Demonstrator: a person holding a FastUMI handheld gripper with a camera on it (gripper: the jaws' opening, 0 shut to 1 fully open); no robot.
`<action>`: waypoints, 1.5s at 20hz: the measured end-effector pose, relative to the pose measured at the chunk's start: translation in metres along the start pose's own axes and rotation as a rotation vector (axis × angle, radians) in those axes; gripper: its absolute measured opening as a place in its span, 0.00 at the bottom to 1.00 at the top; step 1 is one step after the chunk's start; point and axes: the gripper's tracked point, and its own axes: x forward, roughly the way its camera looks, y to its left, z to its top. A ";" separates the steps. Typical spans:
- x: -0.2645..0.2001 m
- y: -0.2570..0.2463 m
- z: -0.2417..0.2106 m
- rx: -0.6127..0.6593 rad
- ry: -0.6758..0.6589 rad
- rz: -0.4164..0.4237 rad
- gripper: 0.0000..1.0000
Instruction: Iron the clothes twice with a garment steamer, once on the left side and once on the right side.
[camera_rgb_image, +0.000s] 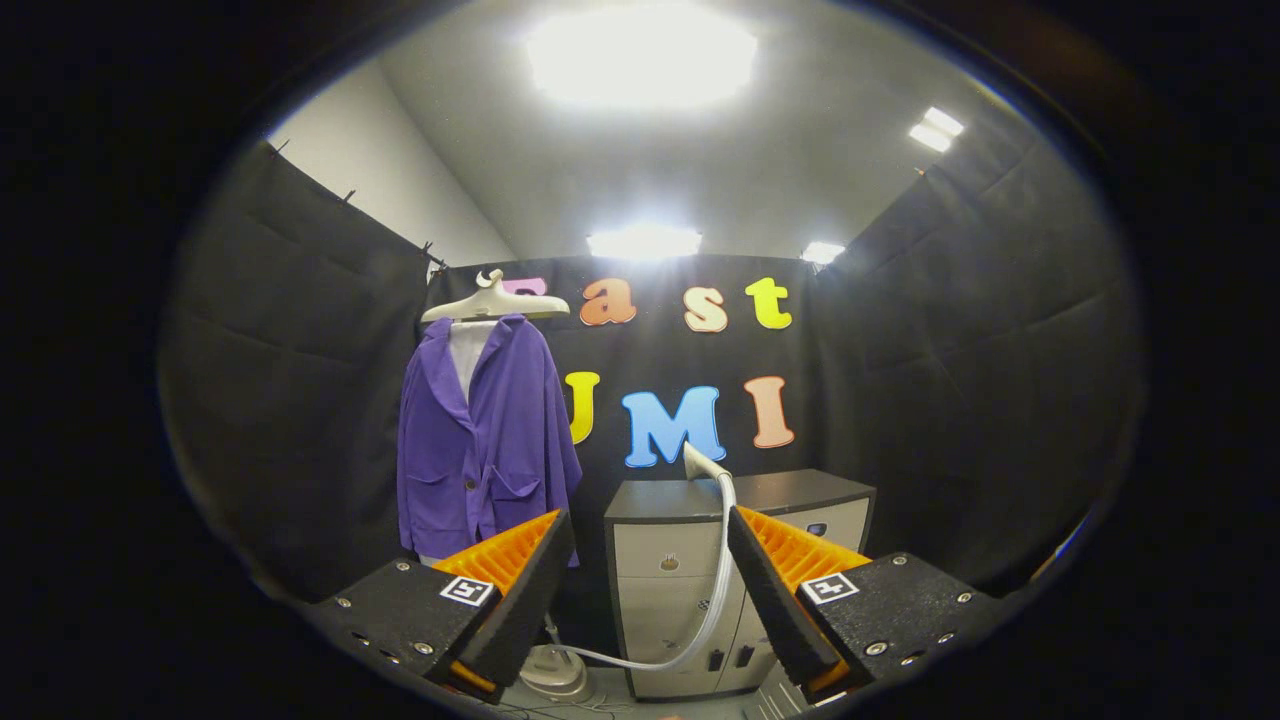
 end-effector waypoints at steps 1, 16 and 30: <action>0.005 -0.002 0.002 -0.004 -0.006 0.003 0.95; 0.160 -0.047 0.044 0.014 -0.035 0.075 0.95; 0.303 -0.084 0.057 0.036 0.006 0.149 0.95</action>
